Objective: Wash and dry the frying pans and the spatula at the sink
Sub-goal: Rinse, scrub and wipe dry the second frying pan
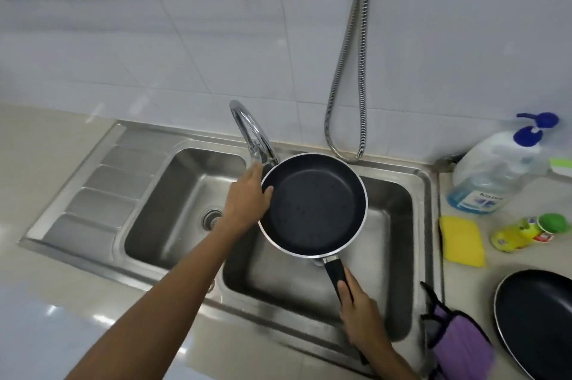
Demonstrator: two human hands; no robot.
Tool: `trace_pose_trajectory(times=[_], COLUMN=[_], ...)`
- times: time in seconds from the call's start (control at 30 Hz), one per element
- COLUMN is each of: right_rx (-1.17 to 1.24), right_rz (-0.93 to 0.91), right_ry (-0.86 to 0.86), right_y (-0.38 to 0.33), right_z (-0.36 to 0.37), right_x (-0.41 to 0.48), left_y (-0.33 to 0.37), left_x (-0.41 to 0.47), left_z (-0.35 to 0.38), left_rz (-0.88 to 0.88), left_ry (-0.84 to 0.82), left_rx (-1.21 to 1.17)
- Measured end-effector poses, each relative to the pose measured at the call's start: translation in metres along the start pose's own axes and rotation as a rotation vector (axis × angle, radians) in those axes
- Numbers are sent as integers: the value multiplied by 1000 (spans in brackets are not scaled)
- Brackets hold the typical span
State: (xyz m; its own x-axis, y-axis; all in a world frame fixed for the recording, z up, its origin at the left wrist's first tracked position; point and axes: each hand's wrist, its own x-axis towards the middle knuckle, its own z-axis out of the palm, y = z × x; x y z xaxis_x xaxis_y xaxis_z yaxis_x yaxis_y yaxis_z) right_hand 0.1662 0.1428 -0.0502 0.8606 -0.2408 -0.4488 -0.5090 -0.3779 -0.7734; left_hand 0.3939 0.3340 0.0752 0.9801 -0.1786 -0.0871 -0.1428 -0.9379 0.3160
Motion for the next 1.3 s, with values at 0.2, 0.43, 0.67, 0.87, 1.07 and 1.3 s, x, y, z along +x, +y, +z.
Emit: trace_pose_trajectory(times=[0.2, 0.43, 0.67, 0.87, 1.07, 1.3], right_rx=[11, -15, -15, -6, -21, 0], right_rz=[68, 86, 43, 87, 78, 31], right_ry=[55, 131, 171, 151, 171, 170], right_y=[-3, -15, -21, -17, -18, -11], right_z=[24, 60, 81, 87, 85, 89], right_x=[10, 4, -6, -12, -15, -18], left_y=[-21, -65, -131, -122, -101, -53], left_x=[103, 116, 53, 25, -32, -124], left_z=[4, 22, 68, 67, 52, 89], left_rz=[209, 317, 282, 124, 36, 5], left_ry=[-120, 4, -155, -6, 164, -388], left_rx=[428, 349, 98, -257, -452, -628])
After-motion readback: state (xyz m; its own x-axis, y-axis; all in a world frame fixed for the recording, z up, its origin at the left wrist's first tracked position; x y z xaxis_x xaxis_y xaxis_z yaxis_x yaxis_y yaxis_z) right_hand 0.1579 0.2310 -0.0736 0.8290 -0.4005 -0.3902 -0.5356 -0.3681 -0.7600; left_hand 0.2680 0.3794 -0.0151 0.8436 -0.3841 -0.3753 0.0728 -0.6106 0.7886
